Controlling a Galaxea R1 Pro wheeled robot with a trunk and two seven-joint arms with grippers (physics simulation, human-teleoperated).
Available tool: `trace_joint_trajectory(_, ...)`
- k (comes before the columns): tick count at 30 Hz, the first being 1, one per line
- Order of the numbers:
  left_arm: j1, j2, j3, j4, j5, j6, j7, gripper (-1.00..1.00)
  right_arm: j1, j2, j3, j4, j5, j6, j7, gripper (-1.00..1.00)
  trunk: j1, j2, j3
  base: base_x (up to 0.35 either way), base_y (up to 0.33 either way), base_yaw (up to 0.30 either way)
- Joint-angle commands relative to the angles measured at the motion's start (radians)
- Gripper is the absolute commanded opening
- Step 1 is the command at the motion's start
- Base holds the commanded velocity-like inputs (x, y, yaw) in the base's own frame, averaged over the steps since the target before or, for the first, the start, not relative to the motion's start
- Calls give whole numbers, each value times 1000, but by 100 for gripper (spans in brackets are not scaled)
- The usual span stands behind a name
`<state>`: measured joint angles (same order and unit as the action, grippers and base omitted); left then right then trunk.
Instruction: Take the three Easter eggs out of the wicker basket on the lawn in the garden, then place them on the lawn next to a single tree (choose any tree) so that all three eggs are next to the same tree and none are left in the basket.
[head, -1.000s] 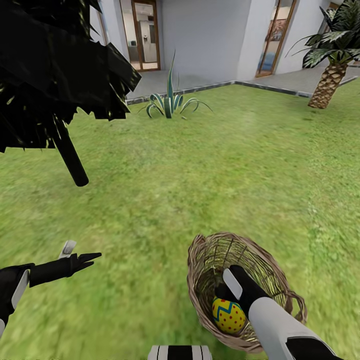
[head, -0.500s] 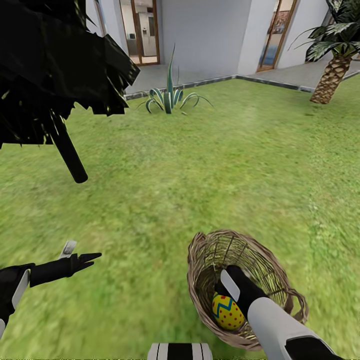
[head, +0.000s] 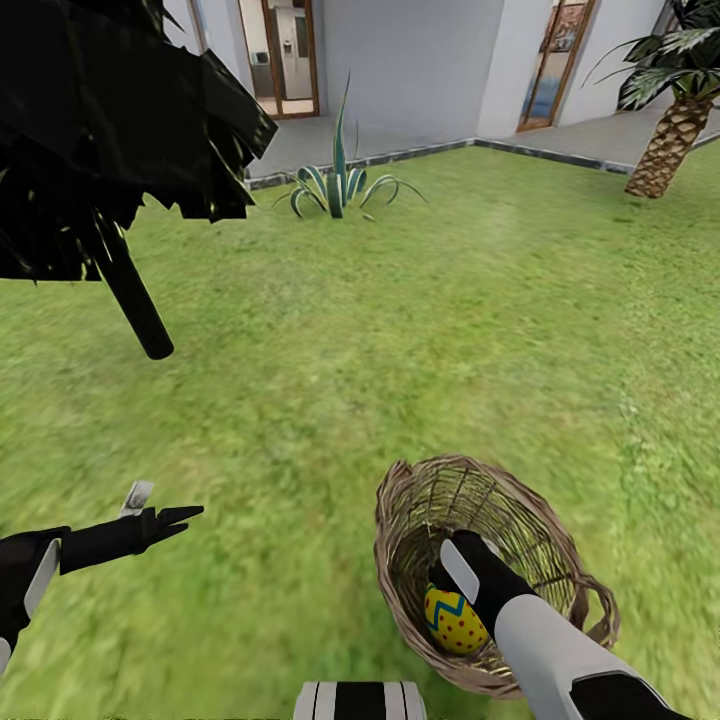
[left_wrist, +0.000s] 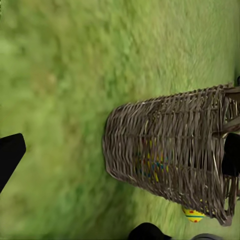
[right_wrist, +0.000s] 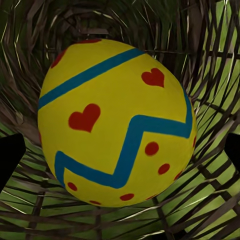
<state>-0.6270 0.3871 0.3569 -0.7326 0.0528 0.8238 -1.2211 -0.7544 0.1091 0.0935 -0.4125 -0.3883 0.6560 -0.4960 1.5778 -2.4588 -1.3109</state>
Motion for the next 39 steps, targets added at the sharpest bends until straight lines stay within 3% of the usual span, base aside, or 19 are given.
trace_joint_trajectory(1,0,0,1,0,3,9,-2,100,0,-1,8,-1,-11,4,-9,100,0,0,-2,1,0,0)
trace_joint_trajectory(39,0,1,1,-1,2,9,-3,100,0,1,11,-2,-11,1,-9,100,0,0,-65,0,0,0)
